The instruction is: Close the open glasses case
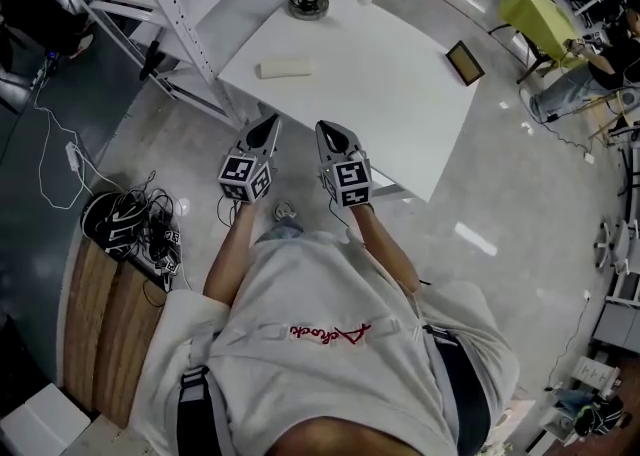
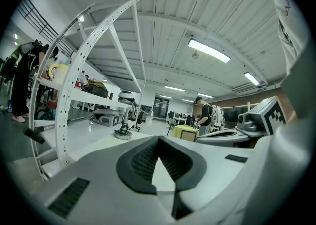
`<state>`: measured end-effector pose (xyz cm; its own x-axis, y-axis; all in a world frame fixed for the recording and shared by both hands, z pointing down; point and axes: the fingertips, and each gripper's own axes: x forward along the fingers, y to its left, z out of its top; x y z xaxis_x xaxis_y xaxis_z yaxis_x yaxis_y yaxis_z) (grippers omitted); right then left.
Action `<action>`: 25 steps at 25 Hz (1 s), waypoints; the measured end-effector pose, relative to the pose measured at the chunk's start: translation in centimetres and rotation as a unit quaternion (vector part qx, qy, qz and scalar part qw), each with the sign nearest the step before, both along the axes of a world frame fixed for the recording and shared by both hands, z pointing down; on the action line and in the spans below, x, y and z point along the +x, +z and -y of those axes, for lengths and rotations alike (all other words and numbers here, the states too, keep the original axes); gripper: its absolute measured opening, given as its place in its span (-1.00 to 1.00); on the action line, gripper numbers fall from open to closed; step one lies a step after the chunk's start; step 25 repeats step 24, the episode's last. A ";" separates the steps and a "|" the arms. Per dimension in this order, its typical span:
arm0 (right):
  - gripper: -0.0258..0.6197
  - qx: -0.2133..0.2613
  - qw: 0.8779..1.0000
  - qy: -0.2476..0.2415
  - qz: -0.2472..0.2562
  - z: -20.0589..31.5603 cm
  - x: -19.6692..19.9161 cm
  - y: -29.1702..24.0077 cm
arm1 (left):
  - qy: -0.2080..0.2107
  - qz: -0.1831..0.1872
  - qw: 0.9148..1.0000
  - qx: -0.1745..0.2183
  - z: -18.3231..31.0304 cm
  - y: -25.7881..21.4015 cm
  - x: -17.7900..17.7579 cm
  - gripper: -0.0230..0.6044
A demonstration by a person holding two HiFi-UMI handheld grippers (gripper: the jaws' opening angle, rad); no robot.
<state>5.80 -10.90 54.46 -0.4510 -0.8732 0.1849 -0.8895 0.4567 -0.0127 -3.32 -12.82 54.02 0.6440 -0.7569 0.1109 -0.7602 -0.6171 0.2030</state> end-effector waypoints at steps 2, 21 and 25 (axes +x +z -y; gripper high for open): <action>-0.85 0.003 1.000 0.000 0.003 -0.4 0.1 -0.2 | 0.000 -0.001 1.000 0.000 -0.5 -0.1 0.3 -0.85; -0.85 0.007 1.000 0.000 0.011 -0.9 0.5 -0.2 | 0.000 0.003 1.000 -0.007 -2.5 0.1 1.2 -0.85; -0.85 0.005 1.000 0.002 0.016 -1.0 0.5 -0.2 | -0.004 -0.005 1.000 -0.011 -2.5 0.3 1.1 -0.85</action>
